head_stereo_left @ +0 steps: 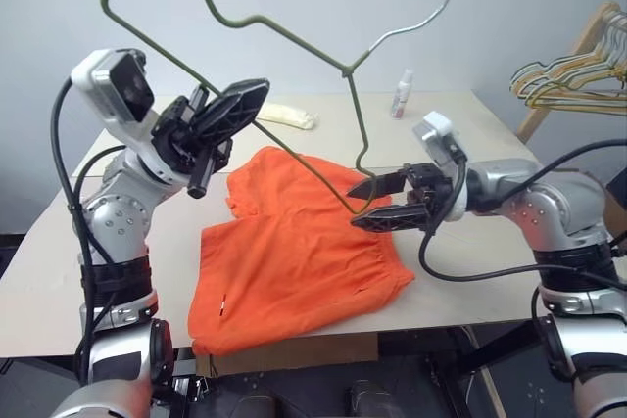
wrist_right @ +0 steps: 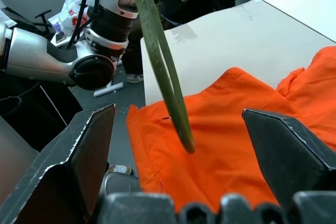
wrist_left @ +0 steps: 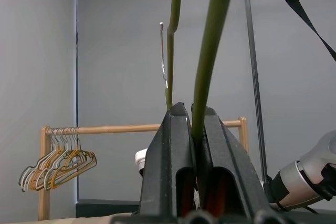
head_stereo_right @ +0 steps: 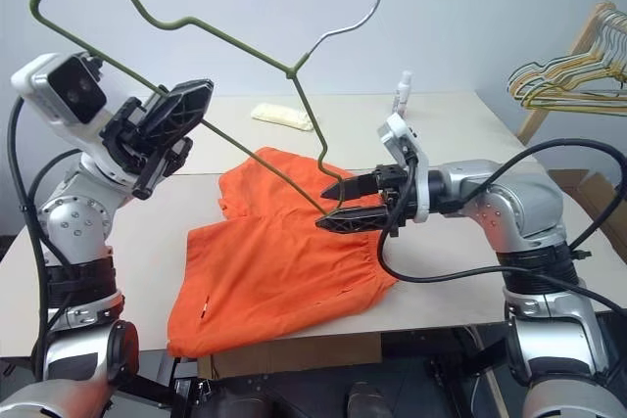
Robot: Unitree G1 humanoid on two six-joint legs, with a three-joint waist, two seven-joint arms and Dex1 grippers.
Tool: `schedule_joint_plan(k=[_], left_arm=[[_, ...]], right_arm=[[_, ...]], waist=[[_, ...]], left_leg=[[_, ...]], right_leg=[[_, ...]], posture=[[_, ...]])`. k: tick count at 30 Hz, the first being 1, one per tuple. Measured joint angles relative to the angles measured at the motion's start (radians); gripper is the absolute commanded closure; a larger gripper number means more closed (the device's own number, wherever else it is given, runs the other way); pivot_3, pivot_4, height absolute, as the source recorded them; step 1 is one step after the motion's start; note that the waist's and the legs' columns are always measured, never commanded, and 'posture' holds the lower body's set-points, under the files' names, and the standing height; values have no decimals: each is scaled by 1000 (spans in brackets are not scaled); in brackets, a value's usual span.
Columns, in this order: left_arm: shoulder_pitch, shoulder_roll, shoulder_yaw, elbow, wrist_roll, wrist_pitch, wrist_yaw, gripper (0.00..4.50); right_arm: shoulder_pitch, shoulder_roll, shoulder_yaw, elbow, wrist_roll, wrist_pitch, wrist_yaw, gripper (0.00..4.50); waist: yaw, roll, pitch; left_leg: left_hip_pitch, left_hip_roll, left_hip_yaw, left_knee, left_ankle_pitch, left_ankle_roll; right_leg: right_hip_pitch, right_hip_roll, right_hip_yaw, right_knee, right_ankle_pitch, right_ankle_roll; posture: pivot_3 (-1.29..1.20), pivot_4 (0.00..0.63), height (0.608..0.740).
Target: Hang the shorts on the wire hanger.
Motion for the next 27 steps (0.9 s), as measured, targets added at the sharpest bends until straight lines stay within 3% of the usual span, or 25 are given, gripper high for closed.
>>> schedule_joint_plan(k=[3, 5, 14, 15, 18, 23, 27], left_arm=[[0, -5, -7, 0, 5, -3, -1, 4500], [0, -7, -12, 0, 13, -12, -2, 4500], [0, -18, -19, 5, 36, -37, -8, 4500], [0, -19, -15, 17, 38, -40, -3, 4500], [17, -14, -22, 33, 79, -64, -5, 3755], [61, -1, -112, 32, 190, -76, -3, 2147], [121, 57, -229, 29, 343, -88, 4, 856]], right_arm=[[0, 2, 0, 0, 0, 0, -2, 591], [0, 3, 0, 0, 0, 0, -1, 1208], [0, 9, 14, 0, -3, 1, -8, 4365], [0, 11, 18, -6, -1, 1, -1, 4471], [3, 17, 19, -9, -2, 2, -7, 4500], [14, 45, -4, -10, 19, 12, -59, 4500], [42, 62, -110, -26, 76, 55, -151, 4500]], waist=[[0, 0, 0], [0, 0, 0], [-1, 0, 0], [-1, 0, 0], [-3, 0, 0], [-2, 0, 0], [-2, 0, 0]], left_leg=[[0, 0, 0, 0, 0, 0], [0, 0, 0, 0, 0, 0], [0, 0, 0, 0, 0, 0], [0, 0, 0, 0, 0, 0], [0, 0, 0, 0, 0, 0], [0, 0, 0, 0, 0, 0], [0, 0, 0, -1, 0, 0]], right_leg=[[0, 0, 0, 0, 0, 0], [0, 0, 0, 0, 0, 0], [0, 0, 0, 0, 0, 0], [0, 0, 0, 0, 0, 0], [0, 0, 0, 0, 0, 0], [0, 0, 0, 0, 0, 0], [0, 0, 0, 0, 0, 0]], posture=[[55, 0, 740], [55, 0, 740], [52, 0, 740], [52, 0, 740], [49, 0, 740], [37, 0, 740], [25, 0, 740]])
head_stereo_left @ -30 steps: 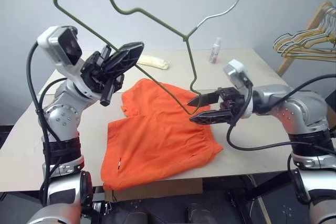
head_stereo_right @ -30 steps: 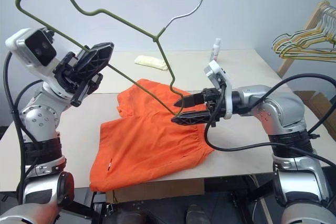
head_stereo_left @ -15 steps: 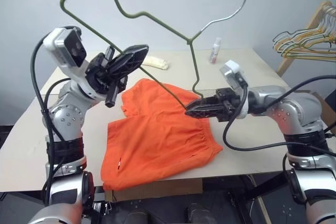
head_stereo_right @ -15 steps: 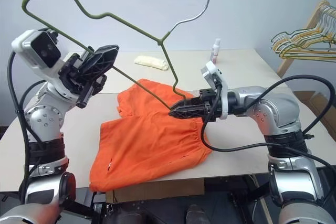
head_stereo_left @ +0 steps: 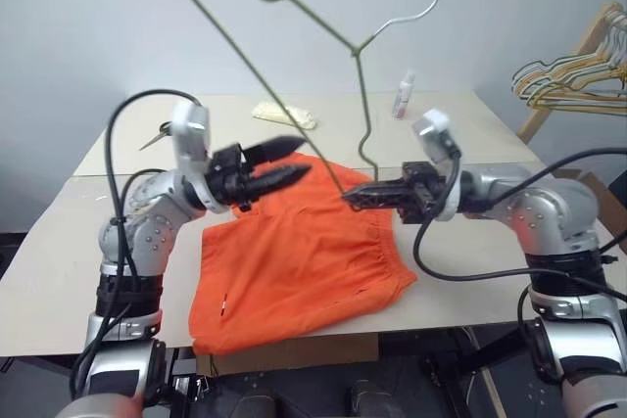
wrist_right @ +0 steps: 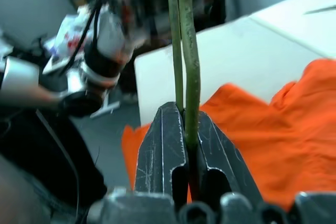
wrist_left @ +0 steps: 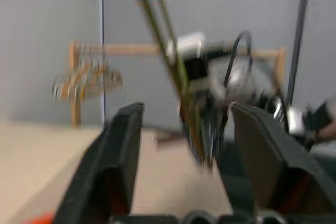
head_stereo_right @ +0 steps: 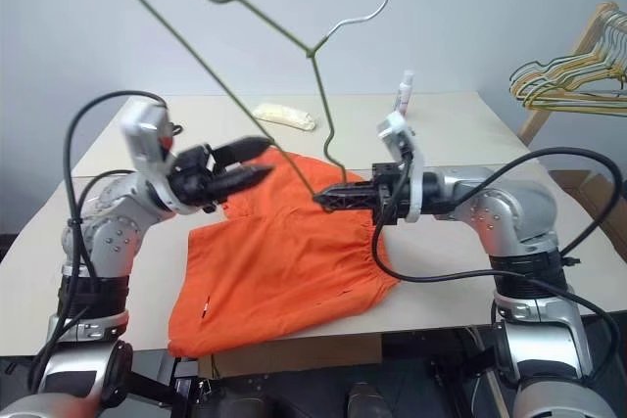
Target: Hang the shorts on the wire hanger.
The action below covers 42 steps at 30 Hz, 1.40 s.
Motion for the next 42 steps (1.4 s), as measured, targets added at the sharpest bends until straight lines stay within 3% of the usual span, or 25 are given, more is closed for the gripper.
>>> schedule_joint_plan(k=[3, 13, 18, 22, 26, 30, 42], left_arm=[[59, 56, -88, -2, 127, -40, -7, 23], [180, 207, -158, -49, 344, -240, -87, 23], [204, 228, -175, -74, 372, -268, -113, 23], [205, 227, -184, -75, 384, -284, -116, 23], [205, 228, -196, -75, 398, -289, -123, 23], [210, 227, -196, -78, 399, -295, -124, 23], [216, 230, -198, -103, 401, -295, -109, 23]], right_arm=[[55, -14, -79, -27, 47, 60, -79, 4500], [486, -308, -228, -57, 86, 326, -178, 4500], [669, -478, -280, 26, 157, 419, 17, 4500], [798, -615, -212, 143, 100, 356, 214, 4500], [808, -649, -95, 267, -9, 251, 317, 4500], [718, -607, -10, 366, -82, 213, 329, 4500], [602, -535, 65, 402, -155, 206, 338, 4500]], waist=[[-1, 0, 0], [8, 0, 0], [-4, 1, 0], [-11, 0, 0], [-18, 1, 0], [-21, 2, -1], [-4, 3, -2]], left_leg=[[0, 0, 0, -1, 0, 0], [0, 1, 4, -1, -1, 1], [1, 1, 6, 0, -1, 2], [1, 2, 8, 0, -1, 2], [1, 2, 9, 0, -1, 2], [1, 2, 10, 1, -1, 2], [1, 1, 10, 2, -1, 2]], right_leg=[[0, 0, 0, 0, 0, 0], [0, -1, 2, -1, -1, 1], [2, 0, 3, 0, -5, 8], [3, 0, 5, 1, -6, 9], [3, 1, 6, 2, -5, 9], [2, 1, 6, 3, -5, 9], [1, 0, 6, 1, -4, 9]], posture=[[22, 0, 740], [6, 0, 740], [1, 0, 740], [5, 0, 740], [10, 0, 740], [13, 0, 740], [33, 0, 740]])
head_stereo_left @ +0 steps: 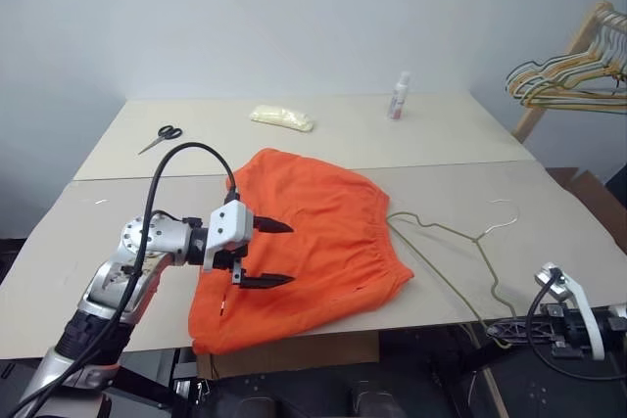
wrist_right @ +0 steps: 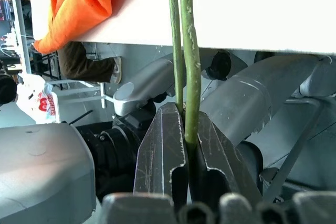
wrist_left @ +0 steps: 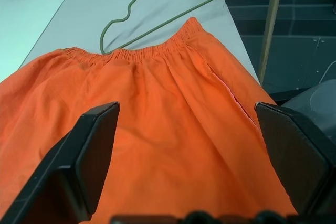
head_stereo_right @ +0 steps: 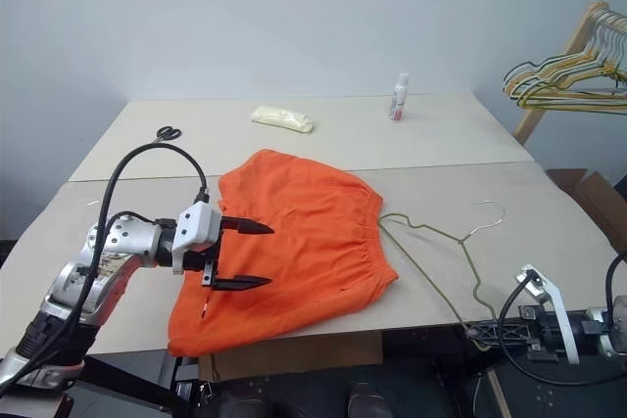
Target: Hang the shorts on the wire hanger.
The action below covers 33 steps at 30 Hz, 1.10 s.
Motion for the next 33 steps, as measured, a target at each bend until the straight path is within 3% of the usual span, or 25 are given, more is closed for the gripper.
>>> schedule_joint_plan(k=[11, 33], left_arm=[[15, 5, 0, -11, 12, 0, 14, 23], [34, 5, -2, -16, 41, -3, 37, 23]], right_arm=[[-53, 27, 11, 120, -64, -24, 4, 4500], [-119, 50, 69, 73, -64, -31, 94, 4500]], waist=[[0, 0, 0], [7, 1, -1]], left_leg=[[0, 0, 0, 0, 0, 0], [0, 0, 0, 1, 0, 0]], right_leg=[[1, 0, 0, 0, 0, 0], [0, 0, 0, 0, 3, -4]], posture=[[30, 0, 740], [52, 0, 740]])
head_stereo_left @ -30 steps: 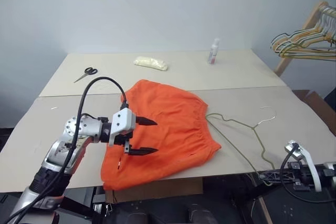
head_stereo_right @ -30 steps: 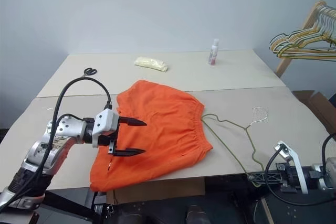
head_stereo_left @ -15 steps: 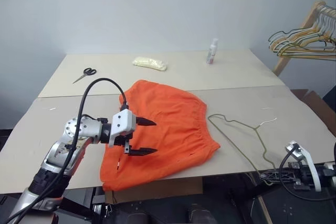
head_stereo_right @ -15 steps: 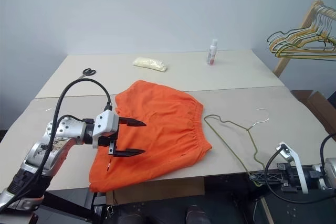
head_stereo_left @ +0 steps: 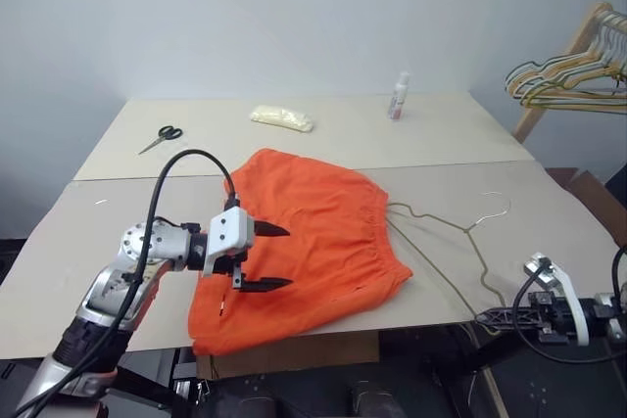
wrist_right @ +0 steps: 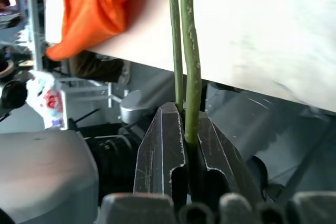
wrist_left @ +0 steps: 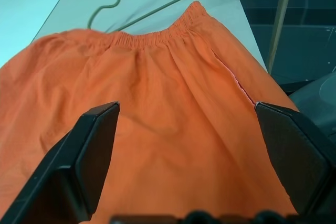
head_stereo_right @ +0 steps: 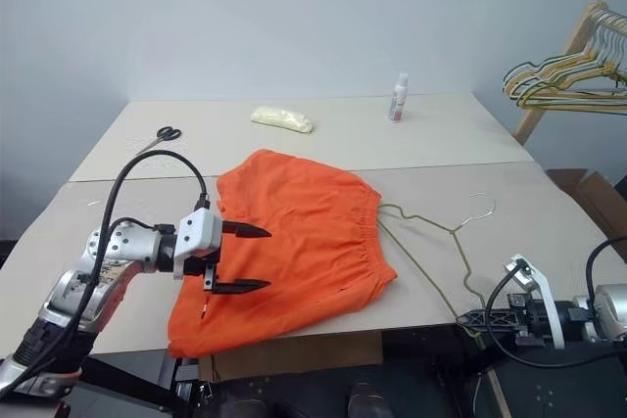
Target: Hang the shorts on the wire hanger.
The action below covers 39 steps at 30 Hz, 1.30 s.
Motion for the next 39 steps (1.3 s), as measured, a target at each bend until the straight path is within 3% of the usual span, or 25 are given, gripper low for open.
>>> schedule_joint_plan(k=[7, 20, 27, 33, 39], left_arm=[[-3, -2, -15, 1, 17, -5, 3, 23], [-4, -15, -32, 3, 39, -24, 21, 23], [2, -18, -35, -1, 43, -26, 35, 23], [1, -21, -36, -1, 44, -27, 40, 23], [1, -22, -37, 0, 56, -38, 41, 23]], right_arm=[[-68, 29, 69, 12, -25, -11, 27, 4500], [-342, 173, 231, 324, -210, -140, 43, 4500], [-516, 247, 260, 445, -260, -140, 45, 4500], [-564, 314, 282, 540, -318, -150, 46, 4500], [-641, 363, 205, 675, -362, -197, -7, 4500]], waist=[[2, 0, 0], [13, 0, 0], [13, 0, 0], [18, 1, 0], [15, 1, 0]], left_leg=[[0, 0, 0, 0, 0, 0], [1, 0, 0, 4, 0, 0], [1, 0, 0, 4, 0, 0], [-1, 0, 0, 4, 0, 0], [0, 0, 0, 4, 0, 0]], right_leg=[[0, 0, 0, 0, 0, 0], [0, 0, 0, 0, 4, -3], [0, 0, 0, 1, 4, -3], [-1, 0, -1, 0, 4, -3], [-1, 0, -1, 1, 5, -3]], posture=[[62, 0, 740], [87, 0, 740], [87, 0, 740], [95, 0, 740], [96, 0, 740]])
